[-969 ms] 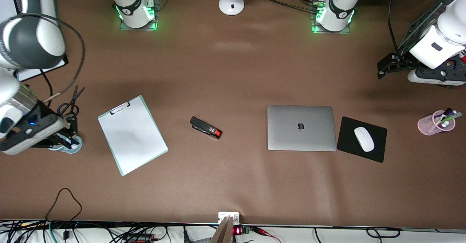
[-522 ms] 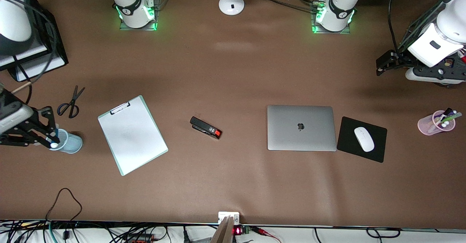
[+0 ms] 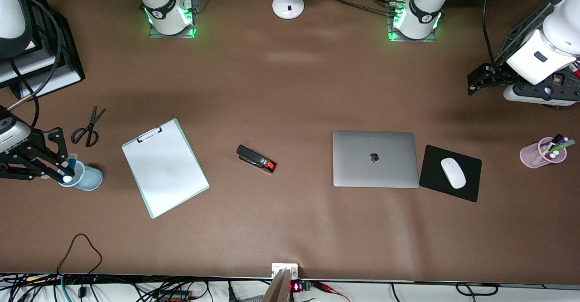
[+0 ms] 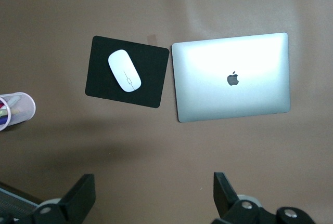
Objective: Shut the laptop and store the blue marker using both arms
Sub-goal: 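Lift the marker with the right gripper while the left gripper withdraws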
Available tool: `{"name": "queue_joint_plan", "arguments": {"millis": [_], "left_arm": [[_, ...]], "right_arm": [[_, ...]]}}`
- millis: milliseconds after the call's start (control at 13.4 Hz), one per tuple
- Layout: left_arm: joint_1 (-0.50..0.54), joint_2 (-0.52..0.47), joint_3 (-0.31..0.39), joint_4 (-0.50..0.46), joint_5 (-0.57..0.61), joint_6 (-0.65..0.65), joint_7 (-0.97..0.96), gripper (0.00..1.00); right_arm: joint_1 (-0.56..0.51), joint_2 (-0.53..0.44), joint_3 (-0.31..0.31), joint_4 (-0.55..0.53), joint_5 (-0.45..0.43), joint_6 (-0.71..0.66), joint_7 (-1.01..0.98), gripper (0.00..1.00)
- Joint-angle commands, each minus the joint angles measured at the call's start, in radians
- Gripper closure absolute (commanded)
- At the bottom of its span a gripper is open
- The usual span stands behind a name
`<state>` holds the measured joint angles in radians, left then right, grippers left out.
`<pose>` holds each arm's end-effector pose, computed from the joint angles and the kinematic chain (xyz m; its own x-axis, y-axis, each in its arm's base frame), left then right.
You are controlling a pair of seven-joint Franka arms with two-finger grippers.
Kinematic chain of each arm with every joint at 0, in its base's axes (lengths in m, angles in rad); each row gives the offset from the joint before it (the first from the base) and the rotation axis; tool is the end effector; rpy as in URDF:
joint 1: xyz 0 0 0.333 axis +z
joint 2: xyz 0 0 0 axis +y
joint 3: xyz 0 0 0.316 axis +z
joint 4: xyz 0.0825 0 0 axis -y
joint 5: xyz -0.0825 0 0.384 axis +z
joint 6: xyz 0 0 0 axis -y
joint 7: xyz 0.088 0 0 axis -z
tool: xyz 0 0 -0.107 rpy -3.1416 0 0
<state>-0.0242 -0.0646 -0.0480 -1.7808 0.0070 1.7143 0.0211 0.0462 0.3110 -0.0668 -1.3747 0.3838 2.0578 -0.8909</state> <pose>0.5402 -0.0391 0.5725 0.9956 -0.0941 -0.0022 -0.0941 -0.9955 -0.0100 0.6877 0.0131 0.5827 0.6270 0.6101 0.4844 0.6818 -0.7306 0.0377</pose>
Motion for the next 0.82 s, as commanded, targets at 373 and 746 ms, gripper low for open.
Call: {"name": "queue_joint_plan", "arguments": {"millis": [373, 746], "left_arm": [[0.001, 0.022, 0.003, 0.038, 0.001, -0.027, 0.016, 0.0], [0.003, 0.022, 0.005, 0.038, 0.001, -0.027, 0.014, 0.0]], "right_arm": [[-0.132, 0.008, 0.009, -0.017, 0.129, -0.138, -0.353, 1.0], [-0.285, 0.089, 0.009, -0.014, 0.286, -0.201, -0.696, 1.0]]}}
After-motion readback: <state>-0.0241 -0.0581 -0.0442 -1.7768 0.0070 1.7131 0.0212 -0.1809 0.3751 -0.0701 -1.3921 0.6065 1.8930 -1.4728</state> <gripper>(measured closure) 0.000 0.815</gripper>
